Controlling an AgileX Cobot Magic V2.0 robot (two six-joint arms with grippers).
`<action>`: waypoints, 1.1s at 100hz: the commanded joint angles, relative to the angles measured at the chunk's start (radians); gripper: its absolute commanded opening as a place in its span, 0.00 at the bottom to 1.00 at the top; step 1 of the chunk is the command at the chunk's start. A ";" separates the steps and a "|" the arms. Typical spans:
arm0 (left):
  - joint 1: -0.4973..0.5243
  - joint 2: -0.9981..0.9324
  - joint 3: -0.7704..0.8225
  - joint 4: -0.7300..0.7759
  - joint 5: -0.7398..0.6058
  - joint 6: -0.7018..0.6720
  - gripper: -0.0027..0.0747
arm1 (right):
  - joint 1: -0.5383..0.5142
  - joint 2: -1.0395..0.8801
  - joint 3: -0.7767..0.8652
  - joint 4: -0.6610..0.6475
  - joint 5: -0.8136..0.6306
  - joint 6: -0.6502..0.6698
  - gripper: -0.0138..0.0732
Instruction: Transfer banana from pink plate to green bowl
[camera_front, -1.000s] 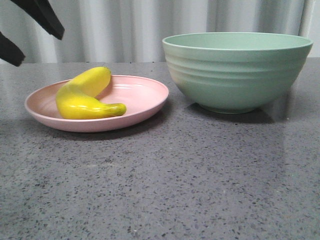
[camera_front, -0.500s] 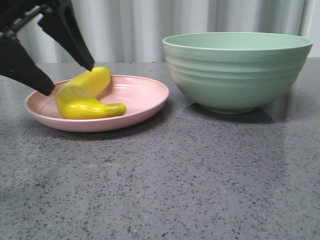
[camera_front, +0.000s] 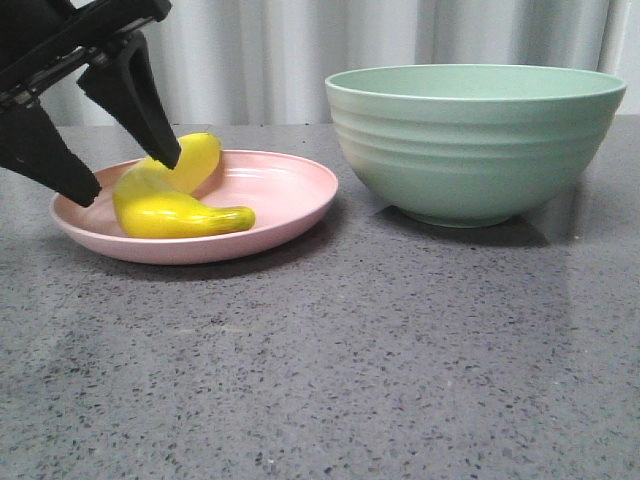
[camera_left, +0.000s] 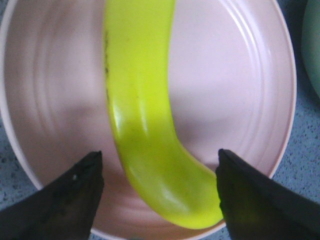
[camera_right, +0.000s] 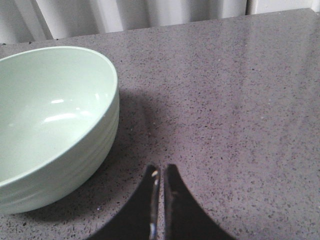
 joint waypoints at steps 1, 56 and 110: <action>-0.008 -0.027 -0.035 -0.020 -0.049 -0.017 0.60 | 0.000 0.004 -0.034 -0.005 -0.086 -0.005 0.07; -0.010 0.029 -0.035 -0.040 -0.027 -0.024 0.60 | 0.000 0.004 -0.034 -0.005 -0.107 -0.005 0.07; -0.010 0.039 -0.035 -0.051 -0.030 -0.024 0.01 | 0.000 0.004 -0.034 -0.005 -0.107 -0.005 0.07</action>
